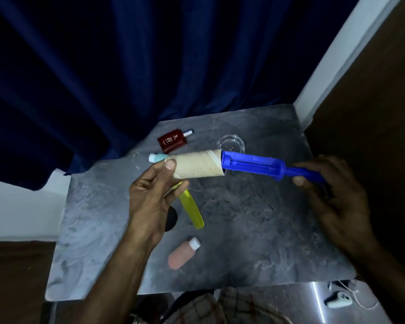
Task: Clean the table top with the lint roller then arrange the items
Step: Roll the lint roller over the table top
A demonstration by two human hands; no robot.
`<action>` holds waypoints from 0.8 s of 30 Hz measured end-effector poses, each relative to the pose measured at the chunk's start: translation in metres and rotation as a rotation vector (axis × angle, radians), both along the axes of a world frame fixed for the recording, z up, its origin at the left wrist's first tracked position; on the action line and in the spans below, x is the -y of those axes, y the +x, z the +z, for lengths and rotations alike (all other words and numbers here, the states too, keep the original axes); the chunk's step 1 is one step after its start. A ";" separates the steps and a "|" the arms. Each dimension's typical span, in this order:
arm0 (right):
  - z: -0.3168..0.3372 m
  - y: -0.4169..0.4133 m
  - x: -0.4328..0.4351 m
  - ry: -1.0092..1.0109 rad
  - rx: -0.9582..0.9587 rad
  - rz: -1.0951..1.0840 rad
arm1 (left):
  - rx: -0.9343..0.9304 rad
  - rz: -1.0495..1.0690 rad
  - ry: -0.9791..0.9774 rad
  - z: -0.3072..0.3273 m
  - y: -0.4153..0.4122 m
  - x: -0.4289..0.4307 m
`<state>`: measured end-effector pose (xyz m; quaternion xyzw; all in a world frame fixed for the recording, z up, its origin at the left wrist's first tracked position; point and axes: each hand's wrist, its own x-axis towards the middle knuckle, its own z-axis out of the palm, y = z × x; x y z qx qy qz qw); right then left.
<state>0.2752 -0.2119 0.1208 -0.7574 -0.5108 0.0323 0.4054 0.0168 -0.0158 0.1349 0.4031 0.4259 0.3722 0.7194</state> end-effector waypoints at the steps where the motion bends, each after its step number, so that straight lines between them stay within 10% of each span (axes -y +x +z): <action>1: 0.004 -0.003 -0.004 0.012 -0.004 0.002 | 0.005 0.009 0.011 0.004 -0.002 -0.001; 24: 0.079 -0.054 -0.060 -0.020 0.201 0.149 | 0.001 -0.133 0.451 0.057 -0.030 -0.019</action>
